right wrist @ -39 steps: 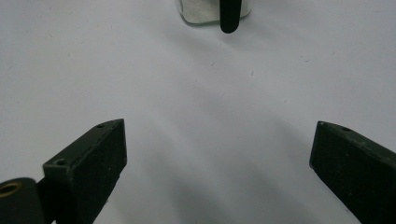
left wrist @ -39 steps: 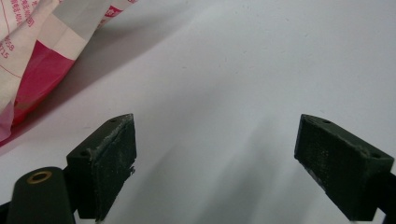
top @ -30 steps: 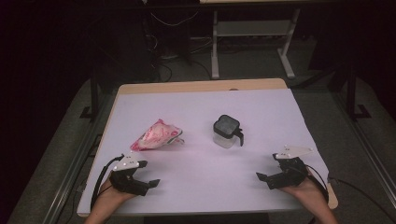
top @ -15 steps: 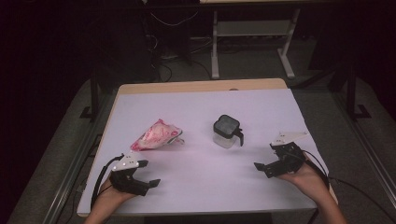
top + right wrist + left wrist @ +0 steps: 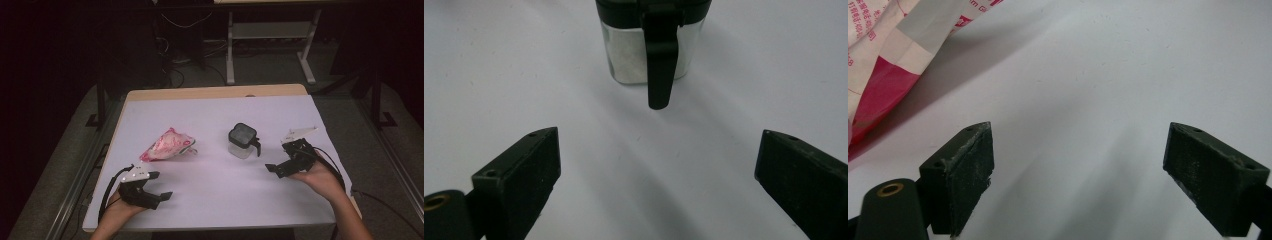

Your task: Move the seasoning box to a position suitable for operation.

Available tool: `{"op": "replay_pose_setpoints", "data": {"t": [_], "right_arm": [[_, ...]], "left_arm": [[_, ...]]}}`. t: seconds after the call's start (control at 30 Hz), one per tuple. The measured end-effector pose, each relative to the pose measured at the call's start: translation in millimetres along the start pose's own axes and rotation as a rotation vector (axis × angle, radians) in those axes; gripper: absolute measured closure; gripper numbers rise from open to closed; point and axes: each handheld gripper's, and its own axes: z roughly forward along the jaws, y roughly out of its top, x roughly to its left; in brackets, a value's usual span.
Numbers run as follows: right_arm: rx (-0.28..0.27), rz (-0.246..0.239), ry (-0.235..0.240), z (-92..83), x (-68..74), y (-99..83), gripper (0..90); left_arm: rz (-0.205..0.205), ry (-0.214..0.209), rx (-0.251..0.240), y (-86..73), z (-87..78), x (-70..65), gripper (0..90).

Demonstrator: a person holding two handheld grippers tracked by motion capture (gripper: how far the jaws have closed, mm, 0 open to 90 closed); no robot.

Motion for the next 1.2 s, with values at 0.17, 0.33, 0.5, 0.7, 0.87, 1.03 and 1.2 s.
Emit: {"op": "replay_pose_setpoints", "data": {"t": [0.17, 0.33, 0.5, 0.7, 0.87, 1.03, 1.2], "right_arm": [[0.012, -0.014, -0.002, 2.1, 0.6, 17.0, 3.8], [0.044, -0.020, 0.030, 7.9, -1.3, 35.6, 3.6], [0.072, -0.051, 0.025, 12.3, -0.7, 56.6, 3.0], [0.106, -0.061, 0.044, 21.6, -4.3, 74.7, 3.3], [0.136, -0.078, 0.024, 29.0, -5.9, 90.7, 3.5], [0.159, -0.079, 0.042, 37.8, -6.8, 104.8, 2.4], [0.178, -0.090, 0.098, 46.2, -6.9, 118.6, 1.8]], "left_arm": [[0.005, -0.003, 0.006, -0.4, 0.7, -0.3, 12.4], [0.007, -0.006, 0.004, 0.2, 0.9, -1.3, 12.4], [0.015, -0.012, 0.011, 0.0, 1.9, -2.3, 12.4], [0.019, -0.017, 0.014, 0.8, 2.7, -3.0, 12.5], [0.016, -0.021, 0.013, 0.1, 3.0, -2.2, 12.5], [0.014, -0.023, 0.022, -1.2, 3.1, -0.5, 12.5], [0.017, -0.027, 0.029, -1.7, 4.0, -0.1, 12.4]]}}
